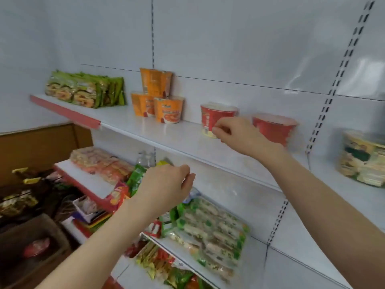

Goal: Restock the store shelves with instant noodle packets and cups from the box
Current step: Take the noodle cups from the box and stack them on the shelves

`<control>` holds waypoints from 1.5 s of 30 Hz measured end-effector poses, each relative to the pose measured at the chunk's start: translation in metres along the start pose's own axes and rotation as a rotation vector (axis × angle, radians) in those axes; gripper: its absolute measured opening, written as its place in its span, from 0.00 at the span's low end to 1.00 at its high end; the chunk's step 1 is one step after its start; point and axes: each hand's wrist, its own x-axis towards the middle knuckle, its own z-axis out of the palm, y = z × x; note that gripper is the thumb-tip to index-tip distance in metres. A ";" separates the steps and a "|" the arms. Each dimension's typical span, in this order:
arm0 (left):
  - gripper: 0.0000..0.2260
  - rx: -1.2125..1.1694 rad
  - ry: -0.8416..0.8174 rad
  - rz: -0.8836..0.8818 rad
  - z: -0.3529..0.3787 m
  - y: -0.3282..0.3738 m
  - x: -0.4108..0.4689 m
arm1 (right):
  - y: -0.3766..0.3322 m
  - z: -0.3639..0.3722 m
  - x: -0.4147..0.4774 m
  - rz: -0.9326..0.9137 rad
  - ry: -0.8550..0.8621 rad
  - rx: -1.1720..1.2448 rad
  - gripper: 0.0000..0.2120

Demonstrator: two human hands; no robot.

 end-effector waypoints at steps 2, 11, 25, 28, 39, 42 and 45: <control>0.15 0.037 -0.051 -0.098 -0.018 -0.053 -0.032 | -0.053 0.039 0.027 -0.073 -0.015 0.077 0.11; 0.16 0.274 -0.248 -0.487 -0.064 -0.257 -0.166 | -0.260 0.211 0.125 -0.335 -0.132 0.271 0.12; 0.15 0.412 -0.450 -0.953 0.010 -0.521 -0.267 | -0.433 0.496 0.281 -0.495 -0.441 0.347 0.11; 0.15 0.382 -0.477 -1.017 0.034 -0.574 -0.273 | -0.453 0.544 0.315 -0.483 -0.482 0.350 0.11; 0.13 0.160 -0.582 -1.235 0.111 -0.745 -0.332 | -0.532 0.727 0.386 -0.433 -0.754 0.209 0.14; 0.13 0.077 -0.641 -1.250 0.144 -0.795 -0.353 | -0.541 0.785 0.397 -0.376 -0.820 0.176 0.14; 0.13 0.026 -0.709 -1.262 0.182 -0.840 -0.374 | -0.545 0.844 0.403 -0.338 -0.873 0.177 0.13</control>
